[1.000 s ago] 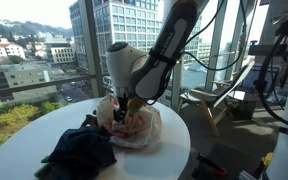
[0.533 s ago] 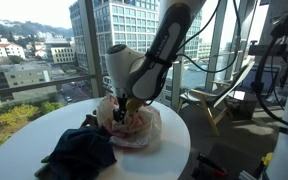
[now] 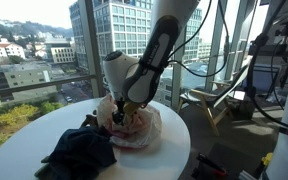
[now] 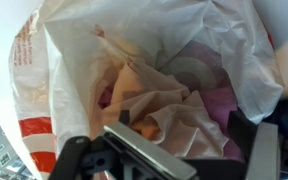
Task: Pick up the black shirt from the plastic and put it on the table, pick up the peach shirt from the plastic and put it on the table, pick up the pink shirt from the plastic and put it on the table, pick up the green apple toy from the plastic and put it on the table
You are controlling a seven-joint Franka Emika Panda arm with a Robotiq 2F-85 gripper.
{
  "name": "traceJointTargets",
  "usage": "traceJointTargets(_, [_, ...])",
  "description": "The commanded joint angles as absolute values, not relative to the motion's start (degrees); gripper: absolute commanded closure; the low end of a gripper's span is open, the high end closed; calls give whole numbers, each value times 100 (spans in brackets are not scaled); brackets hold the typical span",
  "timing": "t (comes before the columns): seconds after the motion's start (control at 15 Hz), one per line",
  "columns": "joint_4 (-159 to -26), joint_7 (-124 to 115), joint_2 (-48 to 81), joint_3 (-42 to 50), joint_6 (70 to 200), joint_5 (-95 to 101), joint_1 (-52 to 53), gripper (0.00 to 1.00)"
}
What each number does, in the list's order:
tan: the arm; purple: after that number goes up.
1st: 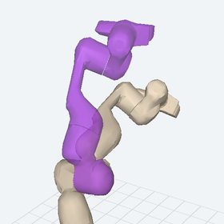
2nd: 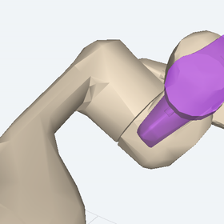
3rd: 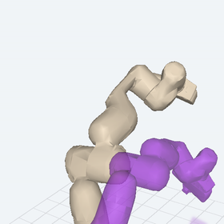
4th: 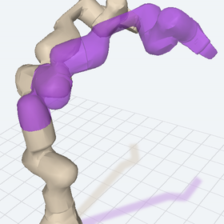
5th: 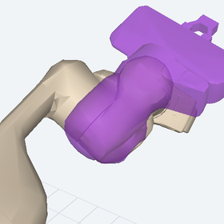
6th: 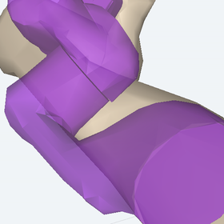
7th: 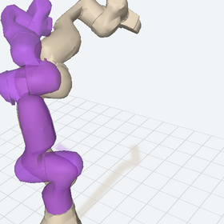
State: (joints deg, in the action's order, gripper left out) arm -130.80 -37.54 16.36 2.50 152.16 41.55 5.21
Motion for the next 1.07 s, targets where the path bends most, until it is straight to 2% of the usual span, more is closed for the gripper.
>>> traceJointTargets(0.0, [-12384, -3867, 2163, 500, 15021, 4076, 696, 0])
traceJointTargets(0.47, [-11647, -3759, 3062, 712, 14870, 3520, 880, 0])
traceJointTargets(0.53, [-11622, -3762, 3120, 761, 14889, 3500, 922, 25])
traceJointTargets(0.6, [-11610, -3764, 3159, 817, 14898, 3507, 970, 26])
traceJointTargets(1.0, [-12000, -3844, 2992, 1137, 15087, 3583, 1099, 73])
